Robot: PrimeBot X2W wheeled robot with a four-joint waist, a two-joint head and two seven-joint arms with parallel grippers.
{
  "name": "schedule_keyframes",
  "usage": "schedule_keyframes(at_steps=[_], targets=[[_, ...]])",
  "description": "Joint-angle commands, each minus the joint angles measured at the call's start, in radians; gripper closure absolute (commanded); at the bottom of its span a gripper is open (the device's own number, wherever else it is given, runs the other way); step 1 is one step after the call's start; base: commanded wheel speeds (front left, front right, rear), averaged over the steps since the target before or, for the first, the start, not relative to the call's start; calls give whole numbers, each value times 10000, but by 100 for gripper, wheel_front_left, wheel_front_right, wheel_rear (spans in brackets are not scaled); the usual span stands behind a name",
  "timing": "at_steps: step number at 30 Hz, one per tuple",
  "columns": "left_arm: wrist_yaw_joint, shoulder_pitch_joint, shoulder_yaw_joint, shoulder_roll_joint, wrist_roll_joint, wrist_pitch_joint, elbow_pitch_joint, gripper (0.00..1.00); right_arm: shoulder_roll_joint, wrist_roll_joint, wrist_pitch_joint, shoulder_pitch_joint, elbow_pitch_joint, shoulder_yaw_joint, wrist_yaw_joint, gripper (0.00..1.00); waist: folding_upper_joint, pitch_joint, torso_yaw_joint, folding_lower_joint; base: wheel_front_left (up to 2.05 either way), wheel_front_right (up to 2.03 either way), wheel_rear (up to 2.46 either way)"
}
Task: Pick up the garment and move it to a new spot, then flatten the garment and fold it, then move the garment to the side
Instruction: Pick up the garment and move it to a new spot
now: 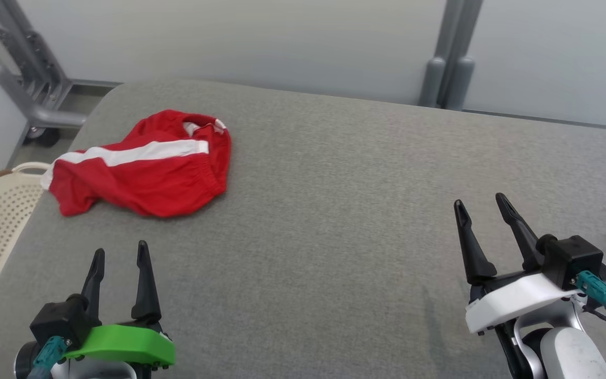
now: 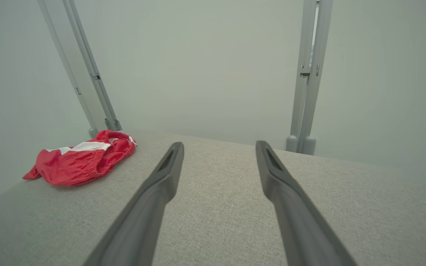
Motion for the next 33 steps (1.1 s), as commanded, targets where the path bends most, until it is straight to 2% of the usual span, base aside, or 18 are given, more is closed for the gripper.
schedule_keyframes(at_steps=[1, 7, 13, 22, 33], targets=[[38, 3, 47, -34, 90, -48, -49, 0, -22, -66, 11, -81, -47, -22, 1, 0, 109, 407, 1594, 0, 0, 0, 0], [0, 141, 173, -219, 195, -55, -195, 0, -30, -136, 88, -180, -58, 7, 1, 0, 109, 671, 2582, 0, 0, 0, 0], [-117, 98, 281, -471, 334, -60, -329, 0, -31, -288, 171, -272, -178, -13, 1, 0, 109, 930, 2864, 0, 0, 0, 0], [-458, -258, 531, -644, 543, -54, -435, 0, -30, -497, 340, -520, -368, -50, 1, 0, 109, 1296, 2544, 0, 0, 0, 0], [-1214, -3699, 535, -258, 523, 920, 331, 0, -31, -821, 542, -1126, -794, -161, 1, 0, 109, 2100, 1670, 0, 0, 0, 0]])
